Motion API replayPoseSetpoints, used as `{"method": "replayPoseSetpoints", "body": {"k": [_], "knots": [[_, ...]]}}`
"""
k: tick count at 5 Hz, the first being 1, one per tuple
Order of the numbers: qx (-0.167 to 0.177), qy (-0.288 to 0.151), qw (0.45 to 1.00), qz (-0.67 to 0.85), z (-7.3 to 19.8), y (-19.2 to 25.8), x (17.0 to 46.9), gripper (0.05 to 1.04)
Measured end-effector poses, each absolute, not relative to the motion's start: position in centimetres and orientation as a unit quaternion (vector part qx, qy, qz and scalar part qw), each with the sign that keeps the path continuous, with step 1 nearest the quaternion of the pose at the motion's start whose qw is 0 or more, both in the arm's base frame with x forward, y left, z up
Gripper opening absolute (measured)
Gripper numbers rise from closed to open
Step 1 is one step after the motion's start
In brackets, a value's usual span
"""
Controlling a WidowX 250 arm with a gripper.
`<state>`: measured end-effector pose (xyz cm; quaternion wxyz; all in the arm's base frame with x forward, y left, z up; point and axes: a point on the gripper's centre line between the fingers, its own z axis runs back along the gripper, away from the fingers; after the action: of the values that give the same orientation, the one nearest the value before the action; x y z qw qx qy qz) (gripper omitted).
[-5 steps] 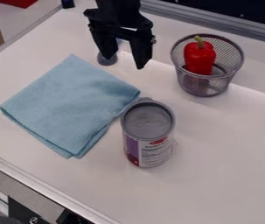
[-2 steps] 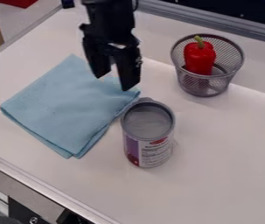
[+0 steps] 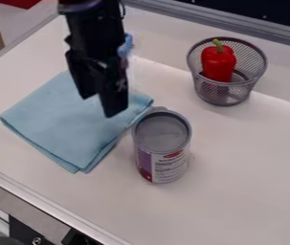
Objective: Move the can to the upper right side of the table
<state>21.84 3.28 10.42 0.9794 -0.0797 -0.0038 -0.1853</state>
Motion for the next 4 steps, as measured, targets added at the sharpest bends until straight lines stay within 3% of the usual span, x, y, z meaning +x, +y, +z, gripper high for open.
{"method": "replayPoseSetpoints", "body": {"k": [1,4], "knots": [[-0.072,0.012,0.964,-0.254,9.9,2.8,20.3,0.997],[-0.053,-0.017,0.961,-0.270,7.4,0.2,17.7,0.997]]}}
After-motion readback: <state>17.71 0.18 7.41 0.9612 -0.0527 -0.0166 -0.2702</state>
